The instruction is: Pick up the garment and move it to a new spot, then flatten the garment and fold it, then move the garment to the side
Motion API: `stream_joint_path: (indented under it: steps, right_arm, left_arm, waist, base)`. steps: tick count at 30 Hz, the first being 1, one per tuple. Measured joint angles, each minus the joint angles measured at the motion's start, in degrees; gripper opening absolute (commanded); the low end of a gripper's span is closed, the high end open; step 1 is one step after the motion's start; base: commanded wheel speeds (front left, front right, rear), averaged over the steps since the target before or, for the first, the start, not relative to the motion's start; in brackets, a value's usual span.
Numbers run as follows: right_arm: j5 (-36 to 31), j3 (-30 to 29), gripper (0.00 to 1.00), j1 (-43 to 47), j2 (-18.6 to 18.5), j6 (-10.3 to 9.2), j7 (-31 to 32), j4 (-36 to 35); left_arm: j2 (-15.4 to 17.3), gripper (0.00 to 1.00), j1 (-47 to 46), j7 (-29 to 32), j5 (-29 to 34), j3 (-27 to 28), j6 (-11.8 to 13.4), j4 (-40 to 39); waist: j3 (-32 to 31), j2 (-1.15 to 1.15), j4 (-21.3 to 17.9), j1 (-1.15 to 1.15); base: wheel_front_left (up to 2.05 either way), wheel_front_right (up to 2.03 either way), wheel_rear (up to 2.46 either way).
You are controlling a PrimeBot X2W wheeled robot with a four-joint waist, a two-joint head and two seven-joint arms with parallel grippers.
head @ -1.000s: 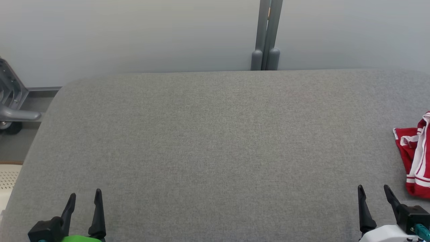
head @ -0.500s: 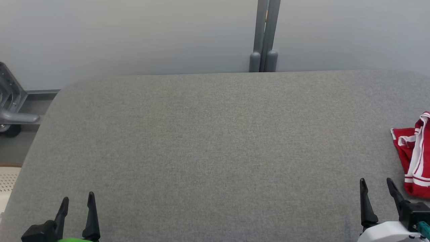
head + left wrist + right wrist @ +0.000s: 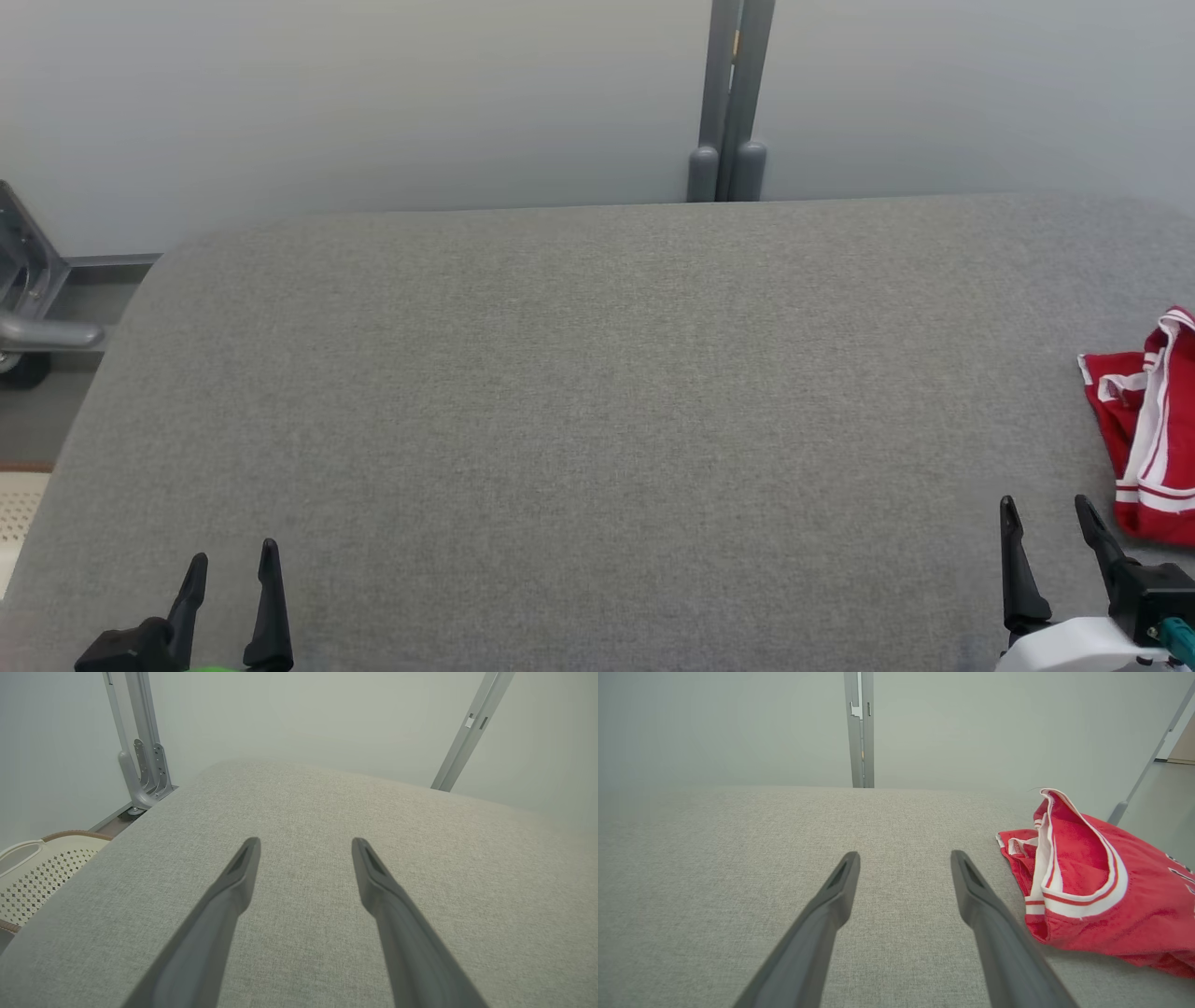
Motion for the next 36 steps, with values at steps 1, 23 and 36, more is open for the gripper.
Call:
stream_joint_path:
  steps: [1, 23, 36]
  right_arm:
    - [0.05, -0.09, 1.0, 0.02, -0.05, 0.0, 0.0, 0.0]
    - [-0.83, 0.77, 0.0, 1.15, 0.86, 0.01, 0.27, 0.96]
    - [14.03, 0.93, 0.0, 0.19, 1.02, 0.01, 4.21, 1.9]
  left_arm:
    - [-0.01, 1.0, -0.01, 0.0, 0.01, -0.05, 0.0, -0.03]
    - [-1.19, 0.0, 0.98, 0.37, 0.02, -0.82, -0.01, 2.48]
    - [-2.08, 0.0, 0.58, 3.81, -11.56, -0.44, -0.01, 1.77]
  waist:
    - [-0.01, 0.0, -0.53, 0.0]
    - [-0.42, 0.0, -2.48, 0.0]
    - [-0.07, 0.0, -2.7, 0.0]
  base:
    - [0.0, 0.0, 0.0]
    - [0.0, 0.0, 0.0]
    - [0.0, 0.0, 0.0]
